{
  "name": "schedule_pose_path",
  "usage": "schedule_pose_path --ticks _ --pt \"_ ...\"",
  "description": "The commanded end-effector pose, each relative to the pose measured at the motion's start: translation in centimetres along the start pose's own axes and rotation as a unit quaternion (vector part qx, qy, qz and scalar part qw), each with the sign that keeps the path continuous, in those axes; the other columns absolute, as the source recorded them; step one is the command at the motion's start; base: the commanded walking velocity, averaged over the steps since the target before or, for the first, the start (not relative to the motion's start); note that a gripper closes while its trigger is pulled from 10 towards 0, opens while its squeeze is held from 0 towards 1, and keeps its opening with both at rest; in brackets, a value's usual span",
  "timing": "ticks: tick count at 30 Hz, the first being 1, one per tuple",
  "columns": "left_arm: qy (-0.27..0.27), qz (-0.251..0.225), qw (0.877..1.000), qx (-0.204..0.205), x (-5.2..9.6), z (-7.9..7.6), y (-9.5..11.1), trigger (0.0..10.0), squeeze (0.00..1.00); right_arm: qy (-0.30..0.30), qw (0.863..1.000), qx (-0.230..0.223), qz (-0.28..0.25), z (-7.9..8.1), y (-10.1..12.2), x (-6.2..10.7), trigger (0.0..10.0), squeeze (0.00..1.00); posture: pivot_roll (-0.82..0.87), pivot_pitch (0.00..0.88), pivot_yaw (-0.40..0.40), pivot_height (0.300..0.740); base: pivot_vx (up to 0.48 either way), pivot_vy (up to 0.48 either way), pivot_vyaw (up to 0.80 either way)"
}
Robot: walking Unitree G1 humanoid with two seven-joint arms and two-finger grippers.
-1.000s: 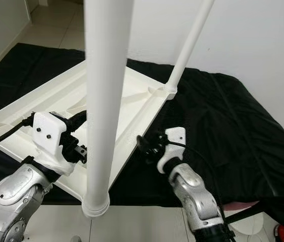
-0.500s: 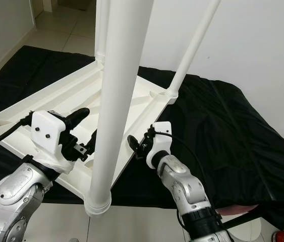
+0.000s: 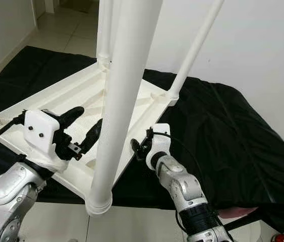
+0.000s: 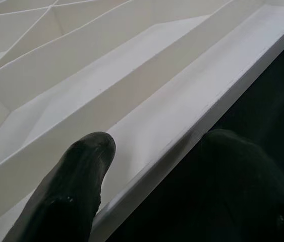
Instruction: Building children table
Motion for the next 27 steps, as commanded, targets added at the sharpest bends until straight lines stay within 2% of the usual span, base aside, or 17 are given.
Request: schedule_pose_path --ticks 1,2,3,4,5,7,10,12,16,17,22,23,24,25,26,27 --pt "-0.006 0.005 1.000 0.008 0.1 -0.4 -0.1 10.0 0.00 -0.009 0.999 -0.017 0.028 1.0 -1.3 -0.5 10.0 0.00 0.11 0.111 -0.178 0.740 0.000 0.000 0.00" --pt "-0.006 0.009 1.000 0.007 0.2 -0.4 -0.3 10.0 0.00 -0.014 0.999 -0.013 0.040 1.0 -1.8 -0.9 3.5 0.00 0.09 0.130 -0.171 0.740 0.000 0.000 0.00" --pt "-0.009 0.010 1.000 0.006 0.2 -0.5 -0.2 10.0 0.00 -0.018 0.999 -0.013 0.048 1.1 -1.9 -1.2 2.4 0.00 0.09 0.125 -0.176 0.740 0.000 0.000 0.00" --pt "-0.009 0.010 1.000 0.006 0.2 -0.5 -0.2 10.0 0.00 -0.018 0.999 -0.013 0.048 1.1 -1.9 -1.2 2.4 0.00 0.09 0.125 -0.176 0.740 0.000 0.000 0.00" --pt "-0.006 0.007 1.000 0.008 0.3 -0.5 -0.1 10.0 0.00 -0.022 0.998 -0.018 0.055 1.1 -2.2 -1.5 0.1 0.00 0.10 0.131 -0.185 0.740 0.000 0.000 0.00" --pt "0.007 0.006 1.000 0.018 0.3 -0.1 -0.2 10.0 0.00 -0.040 0.996 -0.035 0.071 0.7 -2.7 -1.9 0.0 0.00 0.09 0.138 -0.173 0.740 0.000 0.000 0.00" --pt "0.005 0.003 1.000 0.014 0.3 -0.1 0.0 10.0 0.00 -0.070 0.994 -0.041 0.070 -0.4 -2.2 -2.5 0.0 0.00 0.10 0.121 -0.187 0.740 0.000 0.000 0.00" --pt "0.005 0.004 1.000 0.011 0.2 0.1 -0.1 10.0 0.00 -0.095 0.992 -0.048 0.071 -1.2 -1.8 -2.9 0.0 0.00 0.09 0.146 -0.176 0.740 0.000 0.000 0.00" --pt "0.004 0.005 1.000 0.008 0.2 0.3 -0.1 10.0 0.00 -0.111 0.991 -0.050 0.063 -2.1 -1.3 -3.3 0.0 0.00 0.10 0.119 -0.184 0.740 0.000 0.000 0.00" --pt "0.007 0.005 1.000 0.004 0.2 0.6 0.0 10.0 0.00 -0.127 0.989 -0.051 0.051 -3.0 -0.6 -3.6 0.0 0.00 0.10 0.124 -0.181 0.740 0.000 0.000 0.00" --pt "0.010 0.010 1.000 0.003 0.3 0.7 -0.2 10.0 0.00 -0.147 0.988 -0.035 0.018 -4.4 0.9 -3.9 0.0 0.00 0.09 0.127 -0.171 0.740 0.000 0.000 0.00" --pt "0.009 0.009 1.000 0.005 0.3 0.6 -0.1 10.0 0.00 -0.143 0.989 -0.036 0.009 -4.4 1.3 -4.0 0.9 0.00 0.10 0.125 -0.173 0.740 0.000 0.000 0.00" --pt "0.009 0.009 1.000 0.005 0.3 0.6 -0.1 10.0 0.00 -0.143 0.989 -0.036 0.009 -4.4 1.3 -4.0 0.9 0.00 0.10 0.125 -0.173 0.740 0.000 0.000 0.00" --pt "0.009 0.008 1.000 0.006 0.3 0.6 -0.1 10.0 0.00 -0.133 0.991 -0.032 -0.001 -4.3 1.7 -4.1 6.8 0.00 0.10 0.111 -0.179 0.740 0.000 0.000 0.00" --pt "0.009 0.008 1.000 0.006 0.3 0.6 -0.1 10.0 0.00 -0.133 0.991 -0.032 -0.001 -4.3 1.7 -4.1 6.8 0.00 0.10 0.111 -0.179 0.740 0.000 0.000 0.00" --pt "0.016 0.010 1.000 0.006 0.4 0.7 -0.2 10.0 0.00 -0.092 0.994 -0.042 -0.050 -3.9 3.0 -3.7 10.0 0.50 0.10 0.123 -0.169 0.740 0.000 0.000 0.00"
Point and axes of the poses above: a point about 5 cm out from each wrist's last joint towards the gripper, its own x axis pointing back from the gripper into the wrist, its own y axis along the axis of the wrist's last joint, z = x × y, the point moved 3 cm from there along -x, pointing out of the wrist towards the gripper, and after that the axes turned 11 degrees about -x, right-handed, at the moved point
